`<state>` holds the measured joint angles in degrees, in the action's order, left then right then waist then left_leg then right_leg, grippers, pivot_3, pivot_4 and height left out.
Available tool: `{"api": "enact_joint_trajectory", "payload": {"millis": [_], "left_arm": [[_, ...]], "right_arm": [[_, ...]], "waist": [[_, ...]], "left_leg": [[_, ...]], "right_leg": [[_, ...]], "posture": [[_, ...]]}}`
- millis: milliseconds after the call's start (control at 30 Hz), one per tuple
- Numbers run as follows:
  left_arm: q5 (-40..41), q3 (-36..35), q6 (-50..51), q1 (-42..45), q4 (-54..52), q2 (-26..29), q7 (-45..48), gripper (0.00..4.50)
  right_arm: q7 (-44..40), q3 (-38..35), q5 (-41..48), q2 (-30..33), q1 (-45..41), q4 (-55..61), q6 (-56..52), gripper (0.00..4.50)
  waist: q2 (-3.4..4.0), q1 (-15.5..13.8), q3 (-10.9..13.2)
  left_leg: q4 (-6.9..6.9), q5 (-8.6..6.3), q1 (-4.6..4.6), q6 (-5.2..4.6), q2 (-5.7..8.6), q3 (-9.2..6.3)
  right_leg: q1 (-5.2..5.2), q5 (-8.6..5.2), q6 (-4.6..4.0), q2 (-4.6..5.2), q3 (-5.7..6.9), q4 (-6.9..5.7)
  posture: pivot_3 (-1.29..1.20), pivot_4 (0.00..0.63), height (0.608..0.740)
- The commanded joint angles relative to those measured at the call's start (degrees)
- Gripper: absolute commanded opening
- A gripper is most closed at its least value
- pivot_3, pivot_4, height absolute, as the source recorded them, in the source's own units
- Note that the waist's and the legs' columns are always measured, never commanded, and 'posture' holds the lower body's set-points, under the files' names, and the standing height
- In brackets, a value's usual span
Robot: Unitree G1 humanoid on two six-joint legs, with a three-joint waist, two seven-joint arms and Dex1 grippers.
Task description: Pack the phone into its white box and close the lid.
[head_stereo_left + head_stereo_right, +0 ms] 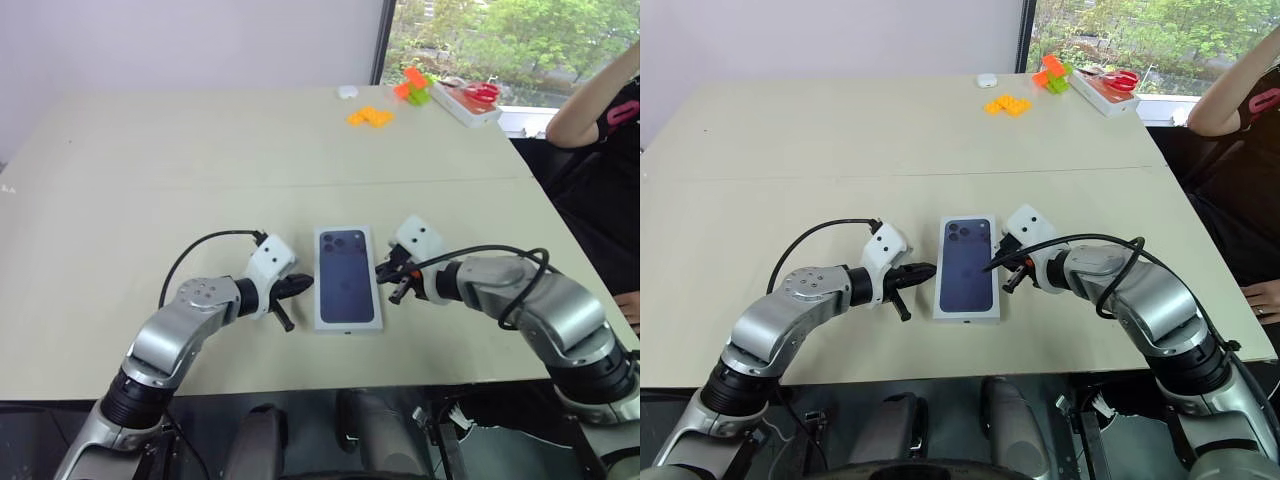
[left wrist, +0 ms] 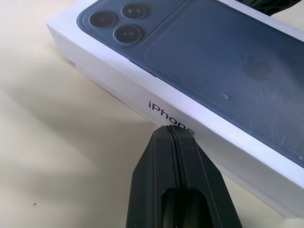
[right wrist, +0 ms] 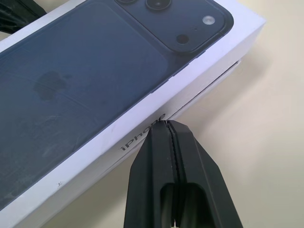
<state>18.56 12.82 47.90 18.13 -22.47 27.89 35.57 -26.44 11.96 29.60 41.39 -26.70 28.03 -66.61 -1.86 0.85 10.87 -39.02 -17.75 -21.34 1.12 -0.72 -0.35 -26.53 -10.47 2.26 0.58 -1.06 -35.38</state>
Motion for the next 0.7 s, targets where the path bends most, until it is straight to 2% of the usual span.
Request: {"api": "enact_joint_trajectory", "payload": {"millis": [33, 567, 700], "left_arm": [[0.22, 0.91, -1.62, 0.86, -1.48, -1.04, 0.37, 0.0], [-0.48, 0.41, -1.61, -0.22, -1.65, -0.61, 0.87, 0.0], [-0.09, -0.39, -1.35, -0.16, -2.05, -0.34, 1.12, 0.0]], "right_arm": [[-1.2, -0.46, 0.21, -0.71, 0.57, 2.4, 0.54, 0.02], [-2.1, -0.29, -1.58, 0.26, 1.48, 2.77, 0.9, 0.02], [-3.76, -1.34, -2.13, 2.31, 1.7, 2.99, 2.17, 0.02]], "waist": [[0.0, -0.02, 0.0], [0.0, -0.01, 0.0], [0.0, -0.04, 0.0]], "left_leg": [[0.0, 0.0, 0.0, 0.0, 0.0, 0.0], [-0.01, 0.0, 0.01, 0.0, 0.0, 0.0], [-0.01, 0.0, 0.01, 0.0, 0.0, 0.0]], "right_leg": [[0.0, 0.0, 0.0, 0.0, 0.0, 0.0], [0.01, 0.0, 0.0, 0.0, 0.0, 0.0], [0.01, 0.0, 0.0, 0.0, 0.0, 0.0]], "posture": [[0.0, 0.15, 0.726], [0.0, 0.15, 0.726], [0.0, 0.15, 0.726]]}}
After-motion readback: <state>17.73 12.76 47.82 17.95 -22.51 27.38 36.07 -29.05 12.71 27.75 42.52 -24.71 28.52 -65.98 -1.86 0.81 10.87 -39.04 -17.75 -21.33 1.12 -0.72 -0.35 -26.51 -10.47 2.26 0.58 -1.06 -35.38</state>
